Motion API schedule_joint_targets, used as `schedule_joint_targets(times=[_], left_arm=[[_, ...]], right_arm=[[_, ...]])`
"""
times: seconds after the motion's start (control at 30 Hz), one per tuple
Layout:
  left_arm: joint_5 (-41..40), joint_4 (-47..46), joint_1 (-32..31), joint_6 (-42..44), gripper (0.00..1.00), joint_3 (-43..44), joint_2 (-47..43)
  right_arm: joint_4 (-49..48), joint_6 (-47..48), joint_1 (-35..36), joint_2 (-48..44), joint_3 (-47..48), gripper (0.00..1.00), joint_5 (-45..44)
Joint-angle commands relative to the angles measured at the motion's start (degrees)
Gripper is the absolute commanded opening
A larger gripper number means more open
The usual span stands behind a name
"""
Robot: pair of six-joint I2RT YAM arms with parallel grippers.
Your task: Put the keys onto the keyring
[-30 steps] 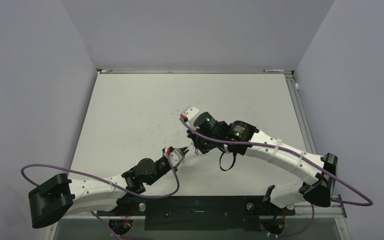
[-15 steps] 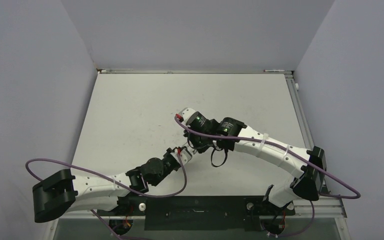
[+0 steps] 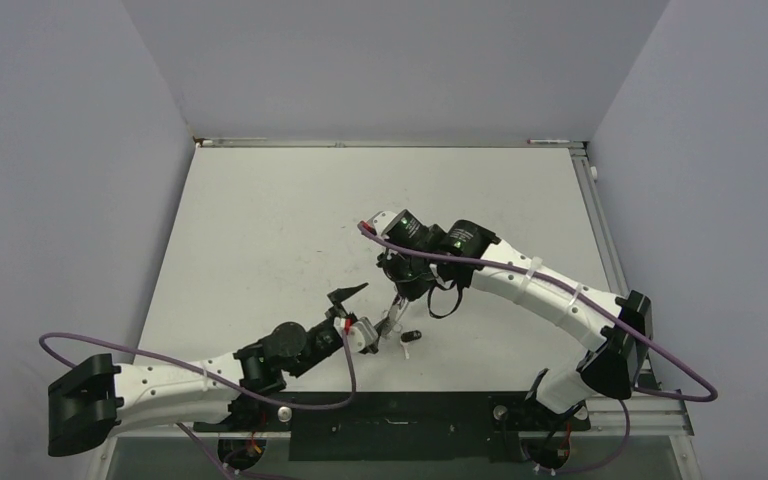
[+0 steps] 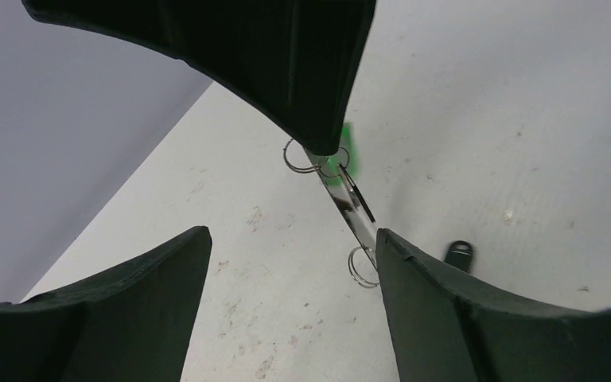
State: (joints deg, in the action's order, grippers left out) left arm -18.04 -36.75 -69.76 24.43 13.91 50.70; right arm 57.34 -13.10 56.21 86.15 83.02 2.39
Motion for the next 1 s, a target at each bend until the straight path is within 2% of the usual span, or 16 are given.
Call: schedule_joint_targets(times=[0.0,0.2,0.5,0.67,0.77,0.97], left_arm=[[6.6,0.3,-0.5,2.4,0.74,-1.7,-3.8],[8.6,-8.1,-0.5,0.5,0.76,-2.3,-0.7],[3.9,-22.5,-0.6,-3.3,0.74,-0.1,10.2],[2.2,-26.6,-0.8,-5.9,0.72,-0.1,11.6],[4.3,-28.6,-0.8,-6.5,0.72,-0.9,11.1],[4.0,-28.4,-0.7,-7.3,0.69,-0.9,10.3]], right_arm=[[0.7,1.3,-1.5,0.1,2.9,0.05,2.5],[2.2,-0.8,-1.8,0.9,4.7,0.05,5.2],[3.4,-4.0,-1.0,0.9,6.3,0.05,4.1],[3.5,-4.9,-0.7,0.6,6.5,0.05,3.6],[3.7,-5.4,-0.6,0.7,6.6,0.05,3.0],[3.3,-6.6,-0.5,0.6,7.5,0.05,2.6]])
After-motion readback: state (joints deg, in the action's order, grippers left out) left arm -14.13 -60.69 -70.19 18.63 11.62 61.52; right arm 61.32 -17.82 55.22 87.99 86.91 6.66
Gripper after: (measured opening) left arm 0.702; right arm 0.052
